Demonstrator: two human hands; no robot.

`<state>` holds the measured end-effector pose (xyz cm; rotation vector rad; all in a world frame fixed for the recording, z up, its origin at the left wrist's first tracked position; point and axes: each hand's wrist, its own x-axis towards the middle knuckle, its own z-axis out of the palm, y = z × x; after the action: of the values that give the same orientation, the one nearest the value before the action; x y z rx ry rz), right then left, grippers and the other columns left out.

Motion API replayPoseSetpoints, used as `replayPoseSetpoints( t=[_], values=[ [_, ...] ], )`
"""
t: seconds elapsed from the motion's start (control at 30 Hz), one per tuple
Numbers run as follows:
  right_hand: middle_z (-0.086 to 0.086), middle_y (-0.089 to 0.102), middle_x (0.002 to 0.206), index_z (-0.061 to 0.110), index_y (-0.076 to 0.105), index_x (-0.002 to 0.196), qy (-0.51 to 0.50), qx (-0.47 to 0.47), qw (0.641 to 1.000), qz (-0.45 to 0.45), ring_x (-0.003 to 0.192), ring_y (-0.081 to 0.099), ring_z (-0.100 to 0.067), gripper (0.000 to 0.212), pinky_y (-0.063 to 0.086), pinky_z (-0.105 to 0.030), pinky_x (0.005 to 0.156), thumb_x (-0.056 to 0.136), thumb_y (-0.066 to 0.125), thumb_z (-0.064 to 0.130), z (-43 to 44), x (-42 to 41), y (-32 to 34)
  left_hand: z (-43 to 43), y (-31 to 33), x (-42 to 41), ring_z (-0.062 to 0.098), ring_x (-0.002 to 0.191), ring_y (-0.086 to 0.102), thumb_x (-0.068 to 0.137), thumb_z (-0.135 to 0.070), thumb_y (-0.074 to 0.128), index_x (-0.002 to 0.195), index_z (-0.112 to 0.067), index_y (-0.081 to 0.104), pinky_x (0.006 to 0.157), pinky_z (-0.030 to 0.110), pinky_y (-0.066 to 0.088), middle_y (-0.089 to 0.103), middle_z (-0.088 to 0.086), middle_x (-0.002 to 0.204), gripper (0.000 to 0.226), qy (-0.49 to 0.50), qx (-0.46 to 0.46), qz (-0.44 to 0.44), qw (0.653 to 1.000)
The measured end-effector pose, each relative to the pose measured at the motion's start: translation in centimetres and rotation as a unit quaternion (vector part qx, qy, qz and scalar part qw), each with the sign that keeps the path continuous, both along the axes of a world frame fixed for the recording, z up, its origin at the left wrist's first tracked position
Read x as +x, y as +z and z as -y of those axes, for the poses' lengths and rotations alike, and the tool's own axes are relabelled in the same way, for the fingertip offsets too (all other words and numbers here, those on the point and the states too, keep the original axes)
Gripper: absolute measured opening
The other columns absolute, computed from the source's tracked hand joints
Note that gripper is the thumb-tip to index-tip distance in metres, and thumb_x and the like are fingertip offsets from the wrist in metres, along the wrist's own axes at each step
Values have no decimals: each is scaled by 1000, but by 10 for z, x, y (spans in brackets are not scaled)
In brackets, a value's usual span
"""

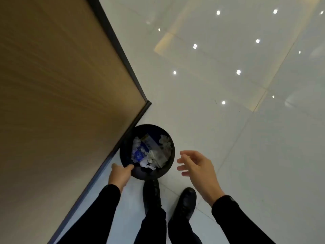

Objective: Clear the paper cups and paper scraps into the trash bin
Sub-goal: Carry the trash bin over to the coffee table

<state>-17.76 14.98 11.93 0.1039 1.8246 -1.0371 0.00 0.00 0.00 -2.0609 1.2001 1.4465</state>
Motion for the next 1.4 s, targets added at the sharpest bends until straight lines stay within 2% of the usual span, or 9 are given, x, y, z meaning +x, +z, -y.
replayPoseSetpoints(
  t=[0.13, 0.3, 0.47, 0.7, 0.8, 0.97, 1.1, 1.2, 1.4],
  values=[
    [0, 70, 89, 24, 64, 94, 1, 5, 1000, 10, 70, 67, -8, 15, 53, -23, 66, 90, 52, 16, 7, -4, -33, 2, -35, -5, 40, 116, 52, 91, -19, 56, 138, -4, 34, 81, 45, 51, 47, 20, 137, 54, 137, 56, -34, 988],
    [2, 71, 85, 28, 64, 90, 1, 1, 1000, 6, 72, 66, -9, 17, 55, -28, 70, 89, 52, 15, 13, -2, -38, -6, -47, -3, 40, 107, 54, 90, 6, 42, 125, 1, 48, 81, 45, 51, 52, 23, 128, 37, 106, -1, -24, 994],
    [0, 69, 87, 28, 62, 87, -11, -5, 1000, -11, 69, 65, -9, 21, 54, -29, 69, 90, 49, 11, 14, -10, 0, -1, -5, -26, 35, 89, 65, 74, 12, 55, 75, 0, 60, 84, 49, 55, 68, 19, 92, 14, 53, -30, -76, 995],
    [-1, 69, 92, 17, 61, 104, -37, 13, 998, -41, 72, 66, -6, 17, 54, -26, 70, 92, 49, 17, 3, -39, 120, 13, 153, -63, 38, 81, 68, 81, 4, 55, 75, -2, 60, 77, 48, 58, 69, 23, 90, 10, 2, -56, -125, 991],
    [-3, 65, 99, 12, 55, 118, -44, 24, 997, -57, 76, 64, -7, 29, 54, -30, 75, 91, 52, 22, -2, -49, 187, 18, 237, -82, 26, 63, 66, 88, 0, 49, 80, -1, 54, 50, 30, 56, 65, 14, 77, 9, -9, -60, -155, 986],
    [5, 56, 84, 9, 38, 134, -104, 15, 989, -101, 80, 61, -14, 53, 55, -39, 83, 89, 56, 28, -4, -66, 305, 25, 379, -118, 27, 55, 67, 87, -3, 50, 72, -2, 55, 50, 32, 56, 66, 18, 69, 16, -81, -88, -204, 972],
    [-13, 50, 129, 11, 22, 145, -142, -7, 986, -91, 108, 56, -28, 77, 54, -46, 82, 85, 61, 40, -8, -82, 386, 32, 476, -151, 35, 64, 70, 83, -4, 54, 84, 11, 59, 55, 42, 60, 68, 26, 78, 15, -145, -127, -263, 945],
    [-9, 42, 132, 12, 23, 145, -134, -40, 988, -61, 106, 56, -31, 87, 59, -44, 66, 79, 63, 52, -14, -94, 433, 34, 535, -178, 38, 60, 69, 82, -4, 54, 85, 15, 61, 56, 46, 60, 69, 28, 75, 20, -173, -151, -312, 922],
    [-18, 49, 116, 15, 39, 132, -170, -136, 976, -11, 93, 65, -43, 47, 60, -48, 63, 90, 53, 31, -27, -112, 480, 16, 604, -224, 37, 49, 67, 81, -7, 53, 87, 14, 61, 45, 36, 57, 67, 31, 69, 24, -257, -180, -384, 868]
  ],
)
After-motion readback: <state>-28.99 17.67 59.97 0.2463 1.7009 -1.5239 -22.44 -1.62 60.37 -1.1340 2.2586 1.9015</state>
